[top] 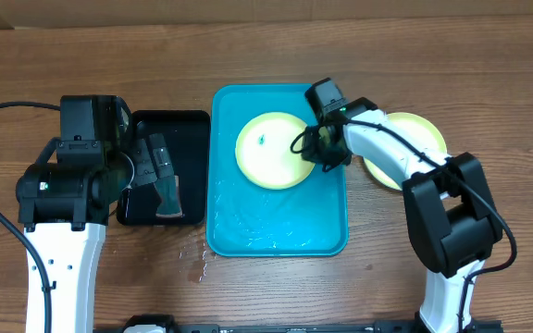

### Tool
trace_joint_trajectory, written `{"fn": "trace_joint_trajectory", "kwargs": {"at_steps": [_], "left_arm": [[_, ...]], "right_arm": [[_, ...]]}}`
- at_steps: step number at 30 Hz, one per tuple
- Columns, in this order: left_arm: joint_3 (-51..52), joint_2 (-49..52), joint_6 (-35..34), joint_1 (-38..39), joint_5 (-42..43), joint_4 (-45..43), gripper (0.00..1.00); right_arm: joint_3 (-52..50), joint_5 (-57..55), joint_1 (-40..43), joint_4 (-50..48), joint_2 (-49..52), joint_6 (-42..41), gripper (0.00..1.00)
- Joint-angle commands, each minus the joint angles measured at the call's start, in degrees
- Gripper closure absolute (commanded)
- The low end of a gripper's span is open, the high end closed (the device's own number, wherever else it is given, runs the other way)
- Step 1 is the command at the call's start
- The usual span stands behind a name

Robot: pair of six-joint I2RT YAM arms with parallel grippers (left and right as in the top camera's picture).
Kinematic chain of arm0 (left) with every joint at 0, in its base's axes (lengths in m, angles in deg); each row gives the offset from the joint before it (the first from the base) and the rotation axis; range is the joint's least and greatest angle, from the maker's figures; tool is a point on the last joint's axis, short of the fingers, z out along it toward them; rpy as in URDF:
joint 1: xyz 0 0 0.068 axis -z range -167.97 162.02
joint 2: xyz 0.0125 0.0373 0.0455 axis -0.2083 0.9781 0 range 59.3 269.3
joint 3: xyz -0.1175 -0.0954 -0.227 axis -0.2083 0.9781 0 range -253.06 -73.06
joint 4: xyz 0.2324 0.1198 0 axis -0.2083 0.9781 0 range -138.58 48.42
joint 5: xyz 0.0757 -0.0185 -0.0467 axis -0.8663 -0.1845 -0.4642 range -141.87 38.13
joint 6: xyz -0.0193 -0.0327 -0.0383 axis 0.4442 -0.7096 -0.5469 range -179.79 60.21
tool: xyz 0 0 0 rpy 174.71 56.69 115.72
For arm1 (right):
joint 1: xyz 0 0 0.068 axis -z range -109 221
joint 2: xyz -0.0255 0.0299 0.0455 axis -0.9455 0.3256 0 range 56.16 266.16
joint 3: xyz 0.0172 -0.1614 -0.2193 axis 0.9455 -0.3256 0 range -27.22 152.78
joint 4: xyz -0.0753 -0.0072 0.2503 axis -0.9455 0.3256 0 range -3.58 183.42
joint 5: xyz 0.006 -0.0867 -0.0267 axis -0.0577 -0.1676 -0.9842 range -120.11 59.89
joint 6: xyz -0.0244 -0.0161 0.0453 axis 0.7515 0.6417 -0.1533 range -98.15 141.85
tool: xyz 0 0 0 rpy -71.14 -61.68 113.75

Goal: Clean dirty plates on tray and stack at the side
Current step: 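Drag the yellow plate down to the tray center with the right gripper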

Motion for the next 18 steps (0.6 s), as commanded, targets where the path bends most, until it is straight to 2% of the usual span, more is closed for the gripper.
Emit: {"fn": "trace_joint_trajectory", "kwargs": {"at_steps": [1, 18], "left_arm": [[-0.8, 0.2, -1.0, 0.0, -0.5, 0.0, 0.00], [-0.8, 0.2, -1.0, 0.0, -0.5, 0.0, 0.00]], "right_arm": [[-1.2, 2.2, -1.4, 2.5, 1.2, -1.4, 0.96], [1.5, 4.1, -1.0, 9.6, -0.1, -1.6, 0.96]]}}
